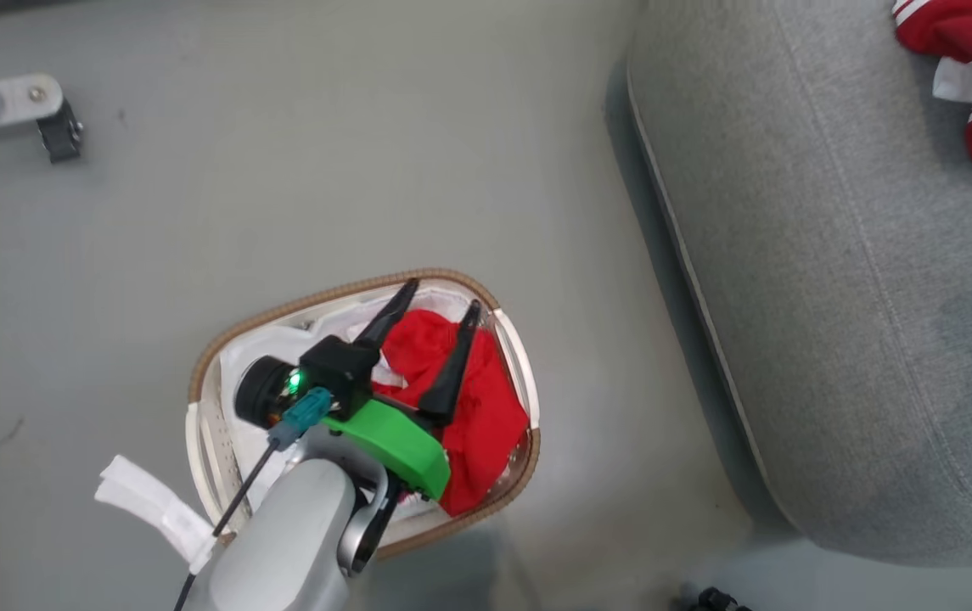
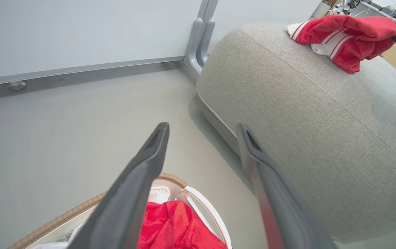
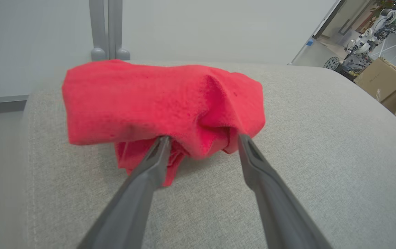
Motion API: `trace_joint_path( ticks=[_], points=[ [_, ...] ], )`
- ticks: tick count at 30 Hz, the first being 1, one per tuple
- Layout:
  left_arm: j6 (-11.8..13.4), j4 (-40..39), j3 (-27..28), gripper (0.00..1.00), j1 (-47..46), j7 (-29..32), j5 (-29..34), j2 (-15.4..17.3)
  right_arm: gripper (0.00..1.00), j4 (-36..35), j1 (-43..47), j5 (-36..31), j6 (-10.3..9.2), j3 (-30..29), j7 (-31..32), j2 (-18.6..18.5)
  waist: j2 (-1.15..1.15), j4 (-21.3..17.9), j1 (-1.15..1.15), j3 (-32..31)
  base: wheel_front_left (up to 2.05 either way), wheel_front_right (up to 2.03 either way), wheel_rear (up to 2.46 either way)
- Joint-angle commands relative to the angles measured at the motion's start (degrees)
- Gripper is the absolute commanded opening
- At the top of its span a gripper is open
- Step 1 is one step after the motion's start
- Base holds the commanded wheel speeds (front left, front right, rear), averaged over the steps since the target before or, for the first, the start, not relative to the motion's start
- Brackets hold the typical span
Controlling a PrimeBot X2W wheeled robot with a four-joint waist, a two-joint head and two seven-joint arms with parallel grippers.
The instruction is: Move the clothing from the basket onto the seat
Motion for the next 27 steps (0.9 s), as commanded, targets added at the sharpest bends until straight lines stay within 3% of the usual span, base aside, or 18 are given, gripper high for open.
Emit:
trace_joint_path(
  ticks=[1,13,20,27],
  points=[
    [-0.2,0.2,1.7,1.00,1.5,0.0,0.8,-0.1,1.00,-2.6,2.5,0.6,-0.05,0.5,-0.3,0.9,0.00,0.9,0.00,-4.4,0.00,0.00,0.00],
    [1.2,-0.8,19.8,1.00,10.7,0.0,5.3,-1.6,1.00,-19.7,16.1,5.7,-0.04,9.9,-0.3,8.6,0.00,5.4,0.00,-14.9,0.00,0.00,0.00],
    [1.2,-1.2,28.0,1.00,15.1,0.0,8.3,-2.2,1.00,-22.2,20.2,7.1,-0.04,14.4,-0.3,12.3,0.00,7.8,0.00,-18.9,0.00,0.00,0.00],
    [1.1,-1.4,32.6,1.00,18.2,0.0,10.4,-2.4,1.00,-23.4,24.3,7.7,-0.04,16.8,-0.3,14.5,0.00,9.4,0.00,-21.8,0.00,0.00,0.00]
  ],
)
